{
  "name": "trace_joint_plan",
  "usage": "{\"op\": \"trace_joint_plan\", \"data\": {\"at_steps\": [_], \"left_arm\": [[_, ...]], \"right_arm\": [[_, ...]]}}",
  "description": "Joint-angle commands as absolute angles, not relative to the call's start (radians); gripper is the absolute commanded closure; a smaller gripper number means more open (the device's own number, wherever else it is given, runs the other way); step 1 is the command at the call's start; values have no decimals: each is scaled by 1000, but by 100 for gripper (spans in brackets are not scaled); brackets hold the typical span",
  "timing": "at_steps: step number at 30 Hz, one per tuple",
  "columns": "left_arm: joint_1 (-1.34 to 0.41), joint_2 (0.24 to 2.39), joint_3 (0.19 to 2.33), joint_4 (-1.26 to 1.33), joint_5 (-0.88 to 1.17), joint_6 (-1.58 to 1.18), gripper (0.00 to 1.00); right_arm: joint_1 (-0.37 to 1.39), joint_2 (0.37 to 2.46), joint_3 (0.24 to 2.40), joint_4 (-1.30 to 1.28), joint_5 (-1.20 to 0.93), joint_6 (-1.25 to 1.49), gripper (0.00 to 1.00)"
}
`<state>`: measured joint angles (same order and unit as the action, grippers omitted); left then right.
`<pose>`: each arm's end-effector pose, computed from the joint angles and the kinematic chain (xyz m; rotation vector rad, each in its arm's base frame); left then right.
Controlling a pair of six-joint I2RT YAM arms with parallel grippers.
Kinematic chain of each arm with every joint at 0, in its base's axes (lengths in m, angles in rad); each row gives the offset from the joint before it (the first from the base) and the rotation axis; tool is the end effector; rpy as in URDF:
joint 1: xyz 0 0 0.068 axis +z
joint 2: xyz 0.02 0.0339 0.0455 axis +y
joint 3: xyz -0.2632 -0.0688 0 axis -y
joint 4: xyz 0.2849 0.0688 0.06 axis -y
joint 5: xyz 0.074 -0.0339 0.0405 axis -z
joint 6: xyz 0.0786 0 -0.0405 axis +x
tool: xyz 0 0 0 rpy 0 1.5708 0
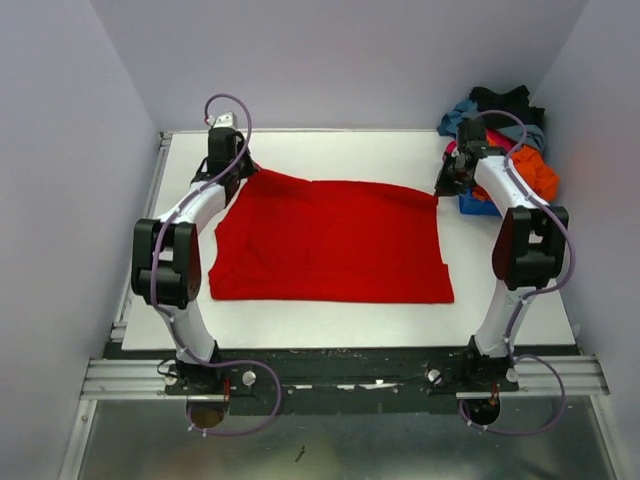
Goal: Fold and stack the t-shirts
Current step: Fold the other side of the tshirt into a rectangle
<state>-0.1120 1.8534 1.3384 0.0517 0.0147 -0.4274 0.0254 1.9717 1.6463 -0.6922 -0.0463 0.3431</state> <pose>0.5041 -0.0579 0.2100 -0.3131 2.0283 -0.3526 0.4917 0.0161 0.1918 0.3943 2.5693 0.1944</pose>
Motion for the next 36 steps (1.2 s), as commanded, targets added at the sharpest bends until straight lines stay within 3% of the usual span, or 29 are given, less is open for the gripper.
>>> {"op": "trace_joint_plan", "data": {"at_steps": [1, 14, 36], "left_arm": [[-124, 1723, 1252, 132, -80, -403, 100], [-186, 1491, 968, 113, -359, -428, 100], [-264, 1152, 673, 38, -514, -502, 100]], "right_arm": [[29, 1884, 1563, -641, -54, 382, 99], [28, 1734, 1364, -566, -5, 472, 99], [29, 1532, 1083, -480, 52, 523, 99]]}}
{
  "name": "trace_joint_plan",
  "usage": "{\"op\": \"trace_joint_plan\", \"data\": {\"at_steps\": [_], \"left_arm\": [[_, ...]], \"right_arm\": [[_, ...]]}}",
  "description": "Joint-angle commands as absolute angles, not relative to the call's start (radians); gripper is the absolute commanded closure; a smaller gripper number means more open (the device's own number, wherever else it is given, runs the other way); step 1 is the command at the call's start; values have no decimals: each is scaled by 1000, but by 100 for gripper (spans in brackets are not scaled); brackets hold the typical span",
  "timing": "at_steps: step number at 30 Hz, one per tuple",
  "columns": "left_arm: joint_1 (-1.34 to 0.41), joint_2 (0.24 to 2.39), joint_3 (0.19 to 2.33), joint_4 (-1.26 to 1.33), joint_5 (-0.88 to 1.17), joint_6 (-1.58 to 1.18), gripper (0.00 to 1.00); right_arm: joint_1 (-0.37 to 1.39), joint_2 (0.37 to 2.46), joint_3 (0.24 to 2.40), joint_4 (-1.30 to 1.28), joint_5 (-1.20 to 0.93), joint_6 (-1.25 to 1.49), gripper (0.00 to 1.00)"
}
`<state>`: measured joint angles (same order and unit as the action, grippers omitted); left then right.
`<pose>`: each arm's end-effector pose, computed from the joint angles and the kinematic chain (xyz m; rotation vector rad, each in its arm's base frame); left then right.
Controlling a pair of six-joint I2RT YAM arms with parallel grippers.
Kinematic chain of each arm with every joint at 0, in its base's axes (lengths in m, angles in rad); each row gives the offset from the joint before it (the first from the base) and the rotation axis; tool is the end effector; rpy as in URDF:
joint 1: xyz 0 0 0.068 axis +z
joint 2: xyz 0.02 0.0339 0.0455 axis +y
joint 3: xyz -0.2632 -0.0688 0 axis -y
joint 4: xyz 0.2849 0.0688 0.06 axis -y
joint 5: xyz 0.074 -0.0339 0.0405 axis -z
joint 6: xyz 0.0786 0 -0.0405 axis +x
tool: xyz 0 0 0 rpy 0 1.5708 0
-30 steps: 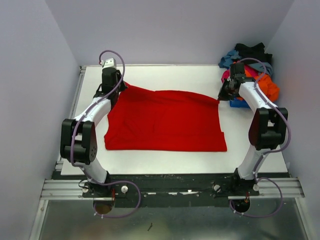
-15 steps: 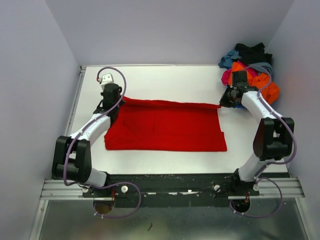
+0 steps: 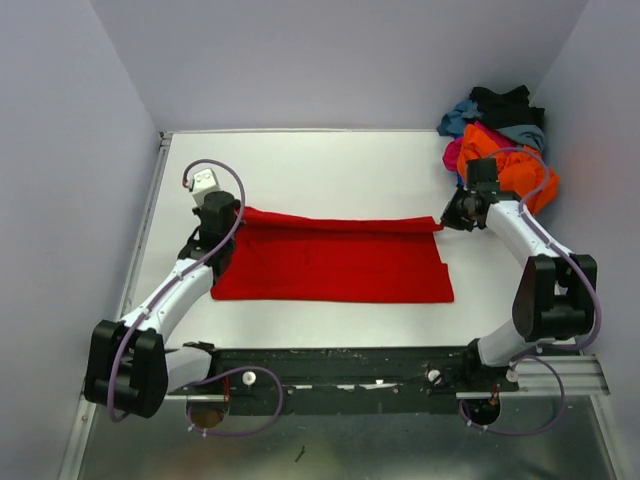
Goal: Fold and stack the t-shirts
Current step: Fold the other side of the tshirt into a rectangle
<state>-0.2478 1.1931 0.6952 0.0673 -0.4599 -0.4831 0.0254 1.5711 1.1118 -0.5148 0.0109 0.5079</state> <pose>0.3315 -0.0479 0.2145 -0.5149 1.8852 -0.0203 0.3877 0.0090 0.1780 0.6149 2.4814 0.1937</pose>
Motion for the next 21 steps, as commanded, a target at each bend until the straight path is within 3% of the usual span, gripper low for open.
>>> {"op": "trace_joint_plan", "data": {"at_steps": [1, 21], "left_arm": [[-267, 1143, 667, 32, -515, -506, 100], [-353, 1253, 793, 8, -512, -472, 100]], "right_arm": [[28, 1526, 1078, -480, 60, 525, 99], [26, 1548, 1235, -566, 203, 531, 99]]}}
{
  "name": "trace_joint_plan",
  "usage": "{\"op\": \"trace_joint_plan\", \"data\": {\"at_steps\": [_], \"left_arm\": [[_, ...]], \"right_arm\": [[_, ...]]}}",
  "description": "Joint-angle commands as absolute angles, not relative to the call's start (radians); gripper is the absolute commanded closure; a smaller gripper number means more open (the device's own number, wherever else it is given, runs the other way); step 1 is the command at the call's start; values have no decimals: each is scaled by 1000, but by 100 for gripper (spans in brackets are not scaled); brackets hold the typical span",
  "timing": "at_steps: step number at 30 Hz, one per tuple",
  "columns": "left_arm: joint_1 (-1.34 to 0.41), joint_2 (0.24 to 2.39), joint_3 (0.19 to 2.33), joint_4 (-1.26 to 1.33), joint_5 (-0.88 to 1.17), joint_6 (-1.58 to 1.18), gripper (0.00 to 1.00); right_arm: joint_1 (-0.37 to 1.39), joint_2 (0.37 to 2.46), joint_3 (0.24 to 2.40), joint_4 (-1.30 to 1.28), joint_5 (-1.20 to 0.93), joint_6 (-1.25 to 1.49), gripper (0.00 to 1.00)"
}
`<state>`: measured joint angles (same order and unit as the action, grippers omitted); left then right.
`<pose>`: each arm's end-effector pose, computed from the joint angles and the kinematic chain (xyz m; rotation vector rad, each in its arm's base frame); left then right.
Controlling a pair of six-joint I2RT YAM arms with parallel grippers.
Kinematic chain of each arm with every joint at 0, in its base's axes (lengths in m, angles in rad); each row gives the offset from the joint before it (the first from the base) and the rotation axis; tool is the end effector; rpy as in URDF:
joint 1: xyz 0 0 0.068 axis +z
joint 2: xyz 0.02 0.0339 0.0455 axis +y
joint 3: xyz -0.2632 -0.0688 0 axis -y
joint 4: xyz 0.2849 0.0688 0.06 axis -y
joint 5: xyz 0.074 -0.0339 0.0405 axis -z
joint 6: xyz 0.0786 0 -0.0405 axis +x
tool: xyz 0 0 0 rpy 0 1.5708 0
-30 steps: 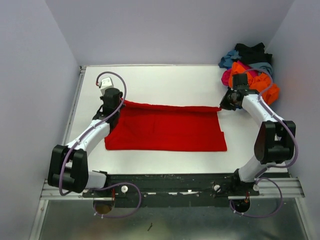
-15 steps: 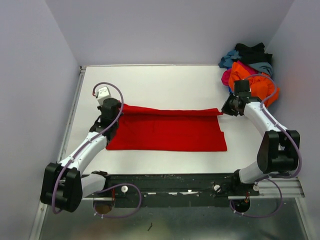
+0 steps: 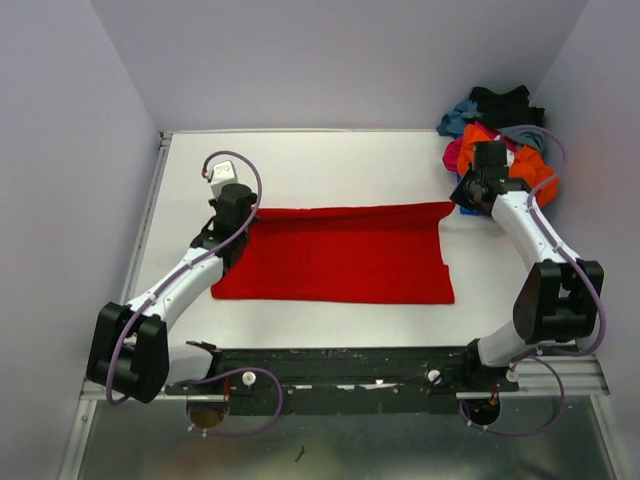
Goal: Fold and stack the t-shirts
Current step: Fold the other side of the tshirt into a rectangle
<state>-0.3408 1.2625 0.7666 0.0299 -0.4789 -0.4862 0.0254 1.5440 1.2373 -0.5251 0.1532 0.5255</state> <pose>0.3398 -0.0821 0.2169 -0.4364 1.9326 -0.0473 0.4050 -0.0017 0.2357 0.6603 2.2982 0.0752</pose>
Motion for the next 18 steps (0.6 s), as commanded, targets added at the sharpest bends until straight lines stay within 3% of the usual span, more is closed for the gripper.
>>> {"op": "trace_joint_plan", "data": {"at_steps": [1, 18], "left_arm": [[-354, 1244, 787, 8, -517, -474, 100], [-376, 1111, 692, -130, -581, -534, 100]], "right_arm": [[26, 1540, 1221, -560, 199, 532, 99], [26, 1477, 986, -469, 103, 557, 99]]}}
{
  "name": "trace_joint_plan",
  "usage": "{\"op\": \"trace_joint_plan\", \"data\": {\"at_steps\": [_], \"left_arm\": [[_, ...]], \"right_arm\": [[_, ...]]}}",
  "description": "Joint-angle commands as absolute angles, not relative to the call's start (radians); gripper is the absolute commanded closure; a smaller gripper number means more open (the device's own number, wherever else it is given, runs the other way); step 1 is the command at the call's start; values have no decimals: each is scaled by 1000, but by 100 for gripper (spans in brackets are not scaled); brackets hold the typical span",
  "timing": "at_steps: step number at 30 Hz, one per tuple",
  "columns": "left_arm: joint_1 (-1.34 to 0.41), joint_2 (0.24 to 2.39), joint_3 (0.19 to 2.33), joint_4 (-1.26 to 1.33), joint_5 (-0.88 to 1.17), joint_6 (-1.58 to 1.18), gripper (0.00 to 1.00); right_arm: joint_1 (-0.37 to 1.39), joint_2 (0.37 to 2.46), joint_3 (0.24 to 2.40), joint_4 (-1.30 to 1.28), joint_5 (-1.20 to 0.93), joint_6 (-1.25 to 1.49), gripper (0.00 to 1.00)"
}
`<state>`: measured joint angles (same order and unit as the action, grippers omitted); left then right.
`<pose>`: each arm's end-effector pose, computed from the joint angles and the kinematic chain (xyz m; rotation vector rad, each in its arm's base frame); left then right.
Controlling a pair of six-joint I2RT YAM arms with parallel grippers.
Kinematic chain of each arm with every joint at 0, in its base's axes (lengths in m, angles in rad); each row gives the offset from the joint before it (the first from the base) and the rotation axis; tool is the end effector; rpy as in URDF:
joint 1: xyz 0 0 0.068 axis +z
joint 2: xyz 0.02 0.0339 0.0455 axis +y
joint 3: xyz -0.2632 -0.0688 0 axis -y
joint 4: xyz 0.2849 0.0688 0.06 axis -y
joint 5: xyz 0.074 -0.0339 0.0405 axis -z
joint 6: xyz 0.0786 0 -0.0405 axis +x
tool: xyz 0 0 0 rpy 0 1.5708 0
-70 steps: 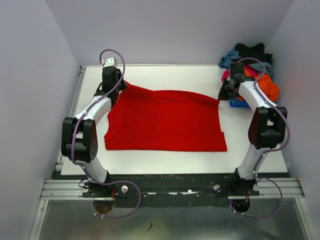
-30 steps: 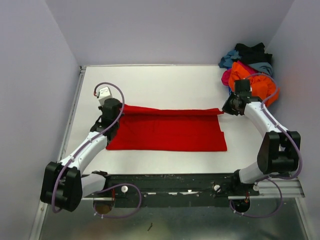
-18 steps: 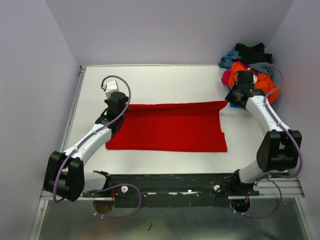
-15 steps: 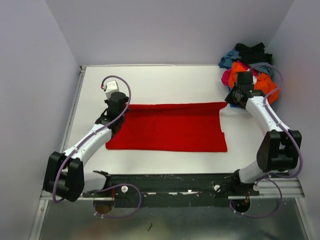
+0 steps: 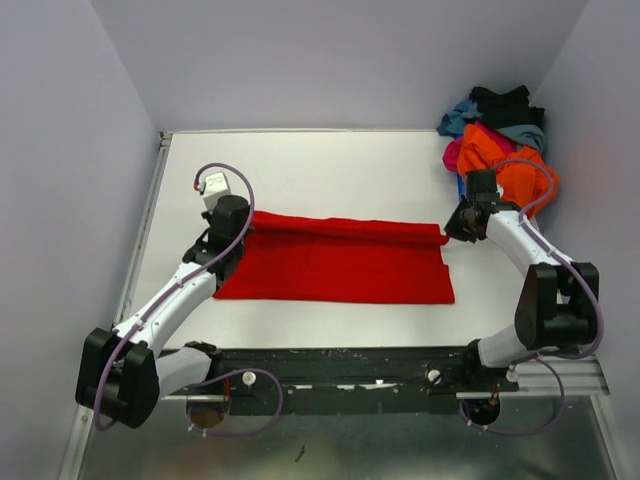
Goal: Fold and stack the t-shirts
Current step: Fold the other side of the tshirt into a rectangle
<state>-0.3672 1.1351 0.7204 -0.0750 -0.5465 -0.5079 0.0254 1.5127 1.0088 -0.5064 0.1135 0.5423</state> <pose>0.3118 -0.0762 0.2258 -0.4659 1.9289 -0.0009 0.3641 0.0003 0.1624 0.6980 2.4759 0.0670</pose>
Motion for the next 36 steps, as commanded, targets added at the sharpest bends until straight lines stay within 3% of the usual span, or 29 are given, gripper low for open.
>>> {"op": "trace_joint_plan", "data": {"at_steps": [1, 17, 19, 20, 21, 22, 24, 25, 31, 36], "left_arm": [[-376, 1108, 683, -132, -578, -537, 100], [-388, 1160, 609, -182, -482, -630, 100], [-390, 1157, 603, -195, -473, -641, 100], [-388, 1154, 600, -199, -465, -649, 100], [-390, 1151, 597, -207, -460, -653, 100], [-390, 1146, 598, -215, -451, -655, 82], [-391, 1131, 606, -235, -446, -660, 58], [-394, 1111, 610, -247, -446, -661, 51], [-402, 963, 660, -330, -468, -643, 35], [-400, 1020, 735, -344, -456, -600, 34]], "right_arm": [[26, 1474, 982, -469, 103, 557, 99], [26, 1477, 897, -443, 77, 598, 99], [26, 1462, 884, -443, 81, 606, 92], [28, 1451, 884, -443, 95, 607, 76], [26, 1434, 879, -443, 106, 607, 52], [26, 1419, 877, -433, 106, 594, 47], [26, 1378, 890, -437, 118, 581, 44], [28, 1361, 903, -437, 114, 559, 43], [61, 1298, 934, -402, -78, 480, 43], [187, 1350, 980, -339, -286, 477, 47]]}}
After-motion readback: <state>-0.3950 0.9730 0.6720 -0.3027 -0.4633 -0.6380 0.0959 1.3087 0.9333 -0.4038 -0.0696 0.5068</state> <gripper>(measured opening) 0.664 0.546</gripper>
